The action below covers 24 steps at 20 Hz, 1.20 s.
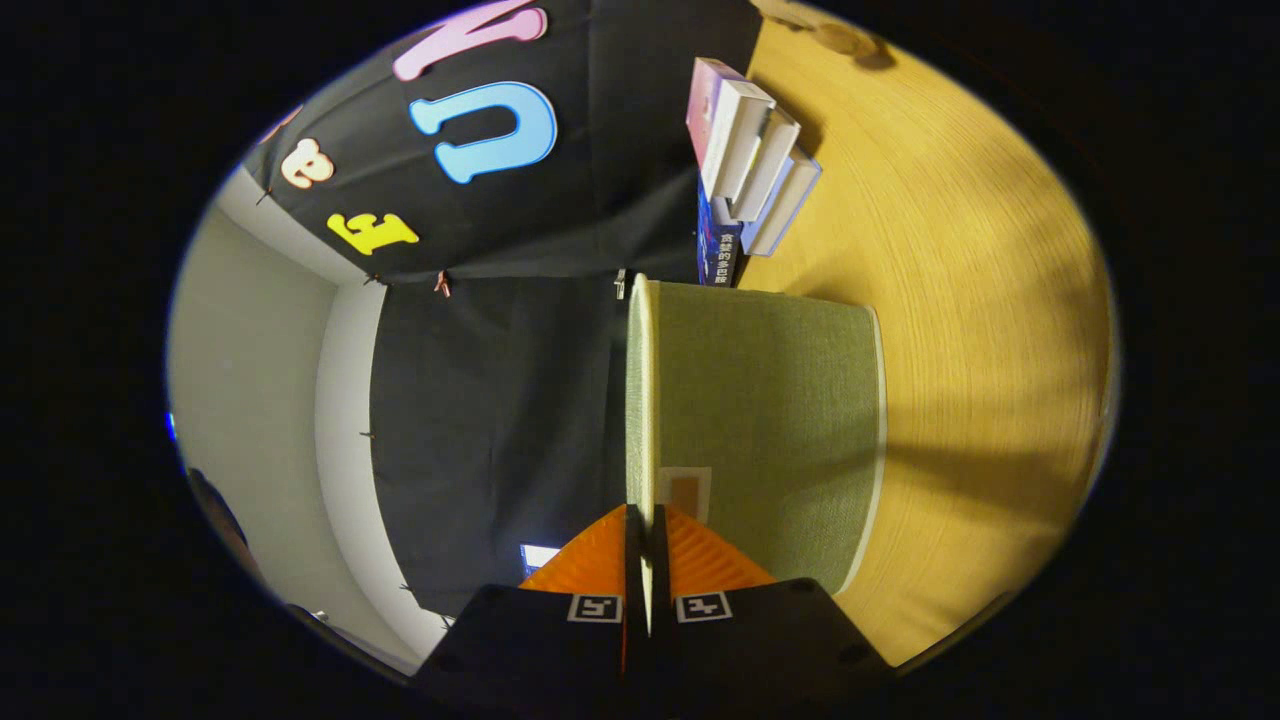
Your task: Open the storage box then place both shoes into the box .Put the left shoe in first, then the right shoe, with the right side of both shoes facing outward in a uniform manner.
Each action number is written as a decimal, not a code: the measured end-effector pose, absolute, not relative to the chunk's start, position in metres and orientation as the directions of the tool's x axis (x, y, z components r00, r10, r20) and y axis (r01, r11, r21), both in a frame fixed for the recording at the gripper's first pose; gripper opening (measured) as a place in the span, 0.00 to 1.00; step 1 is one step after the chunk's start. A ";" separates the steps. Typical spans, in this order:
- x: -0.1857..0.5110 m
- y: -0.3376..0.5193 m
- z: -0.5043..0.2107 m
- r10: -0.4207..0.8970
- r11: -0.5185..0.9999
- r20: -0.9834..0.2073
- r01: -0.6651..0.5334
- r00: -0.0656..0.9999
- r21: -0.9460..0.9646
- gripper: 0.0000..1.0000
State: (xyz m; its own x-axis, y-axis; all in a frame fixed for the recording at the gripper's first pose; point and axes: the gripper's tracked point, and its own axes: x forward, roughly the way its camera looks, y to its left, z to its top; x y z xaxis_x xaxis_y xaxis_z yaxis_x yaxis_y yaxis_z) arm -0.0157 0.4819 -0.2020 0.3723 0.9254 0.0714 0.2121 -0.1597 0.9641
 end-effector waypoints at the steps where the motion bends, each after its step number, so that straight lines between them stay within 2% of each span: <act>1: -0.014 0.480 -0.194 0.924 -0.152 0.066 0.203 0.377 0.967 0.05; 9: 0.021 0.493 -0.092 0.897 -0.080 0.050 0.049 0.438 0.996 0.05; 16: 0.048 0.579 -0.011 0.912 0.046 0.009 -0.125 0.409 0.991 0.05; 24: 0.069 0.677 0.003 0.916 0.129 -0.072 -0.122 0.394 0.984 0.07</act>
